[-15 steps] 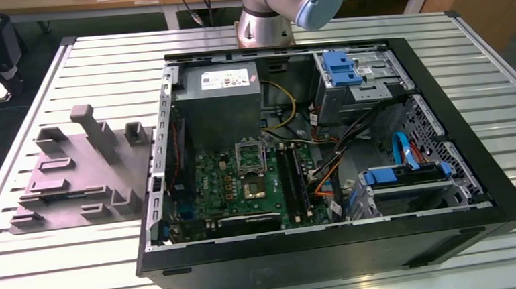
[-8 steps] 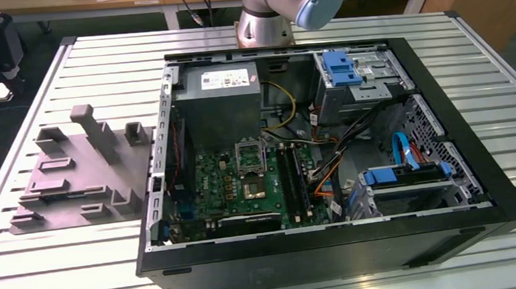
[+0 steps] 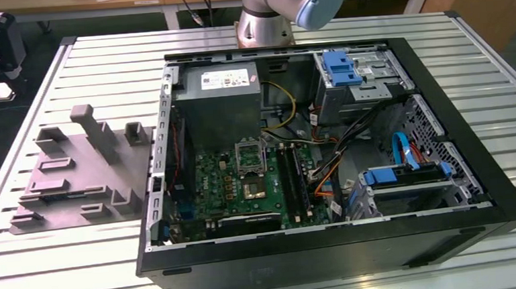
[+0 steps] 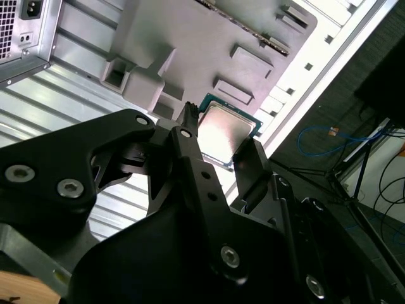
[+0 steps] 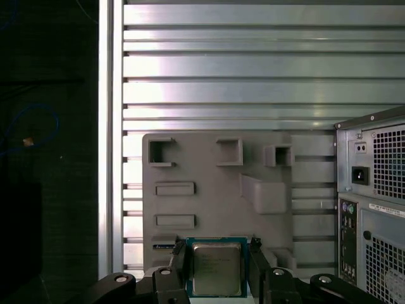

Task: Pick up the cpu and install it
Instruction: 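Pick up the cpu and move it towards the insertion slot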

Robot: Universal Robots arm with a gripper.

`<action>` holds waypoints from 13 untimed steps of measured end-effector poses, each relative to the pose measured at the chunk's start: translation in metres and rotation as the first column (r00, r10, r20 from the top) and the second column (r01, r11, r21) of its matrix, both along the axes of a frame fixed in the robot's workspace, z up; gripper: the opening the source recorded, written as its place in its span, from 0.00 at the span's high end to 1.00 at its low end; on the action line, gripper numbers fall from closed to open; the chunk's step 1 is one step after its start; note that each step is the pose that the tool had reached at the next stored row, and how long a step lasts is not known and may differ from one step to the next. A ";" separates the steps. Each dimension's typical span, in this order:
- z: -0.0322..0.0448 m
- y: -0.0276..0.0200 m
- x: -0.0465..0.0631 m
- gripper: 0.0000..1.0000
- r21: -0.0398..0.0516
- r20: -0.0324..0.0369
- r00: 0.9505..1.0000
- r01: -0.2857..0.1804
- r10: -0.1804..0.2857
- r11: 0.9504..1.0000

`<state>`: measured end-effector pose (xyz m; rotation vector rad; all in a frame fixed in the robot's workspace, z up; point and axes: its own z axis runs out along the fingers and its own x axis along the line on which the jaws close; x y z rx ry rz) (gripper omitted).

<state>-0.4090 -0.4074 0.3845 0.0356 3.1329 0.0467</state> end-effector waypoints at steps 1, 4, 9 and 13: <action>0.0000 0.0000 0.000 0.53 0.000 0.000 1.000 0.000 0.000 1.000; 0.0000 0.0000 0.001 0.53 0.000 0.000 1.000 0.000 0.000 1.000; 0.0000 0.0000 0.003 0.53 0.000 0.000 1.000 0.000 0.000 1.000; 0.0000 0.0000 0.004 0.53 0.000 0.000 1.000 0.000 0.000 1.000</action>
